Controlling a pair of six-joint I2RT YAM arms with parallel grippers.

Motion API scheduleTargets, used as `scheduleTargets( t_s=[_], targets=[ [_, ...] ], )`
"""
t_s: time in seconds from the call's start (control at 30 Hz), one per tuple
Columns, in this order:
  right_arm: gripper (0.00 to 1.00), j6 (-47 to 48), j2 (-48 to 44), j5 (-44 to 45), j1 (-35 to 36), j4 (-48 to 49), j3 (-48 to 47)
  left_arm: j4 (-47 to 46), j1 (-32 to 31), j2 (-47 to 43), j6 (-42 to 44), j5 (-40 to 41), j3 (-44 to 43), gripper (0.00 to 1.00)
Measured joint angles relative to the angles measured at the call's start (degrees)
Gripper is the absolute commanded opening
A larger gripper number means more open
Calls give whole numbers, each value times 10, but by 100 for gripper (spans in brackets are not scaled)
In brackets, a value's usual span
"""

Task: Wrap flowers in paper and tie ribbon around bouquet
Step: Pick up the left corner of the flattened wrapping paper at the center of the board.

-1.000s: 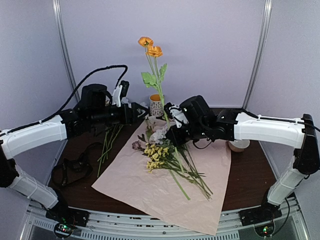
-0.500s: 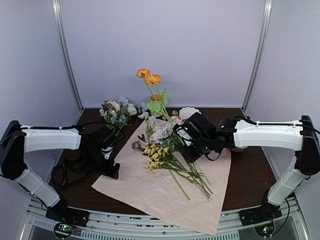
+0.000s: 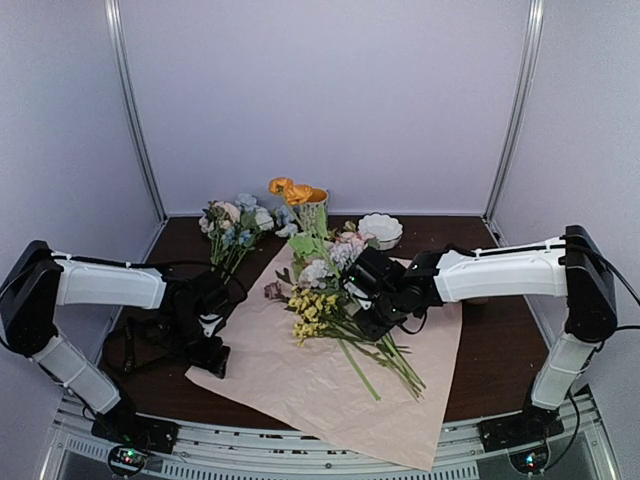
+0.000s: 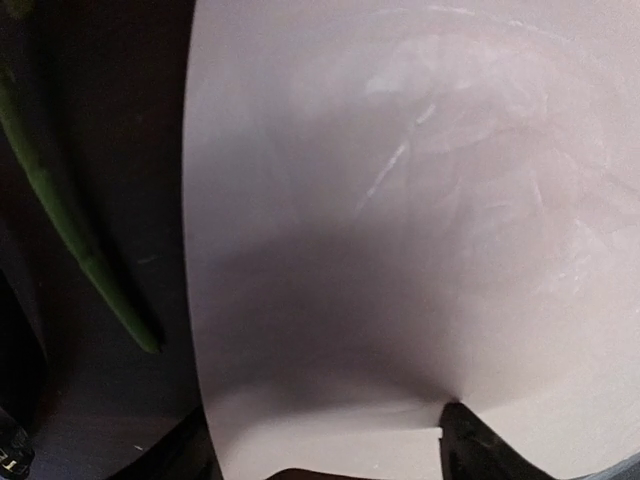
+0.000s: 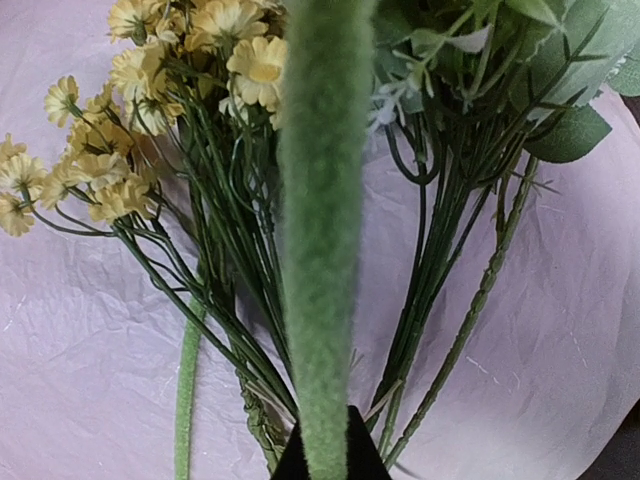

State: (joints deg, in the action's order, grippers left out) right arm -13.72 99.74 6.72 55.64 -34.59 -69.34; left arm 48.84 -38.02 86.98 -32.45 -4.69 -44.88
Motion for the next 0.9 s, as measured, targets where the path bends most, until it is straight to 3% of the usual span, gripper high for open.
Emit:
scheduleTargets(
  t_s=[0.23,0.63,0.9],
  targets=[
    [0,-3,5,0,0,-9,-6,9,0,8,12,14,-2,0],
    [0,-15,3,-28,0,-13,-32,13,4,14,14,49,-19,0],
    [3,-62,25,-120,2,20,-67,28,74,-30,35,125,-75,0]
  ],
)
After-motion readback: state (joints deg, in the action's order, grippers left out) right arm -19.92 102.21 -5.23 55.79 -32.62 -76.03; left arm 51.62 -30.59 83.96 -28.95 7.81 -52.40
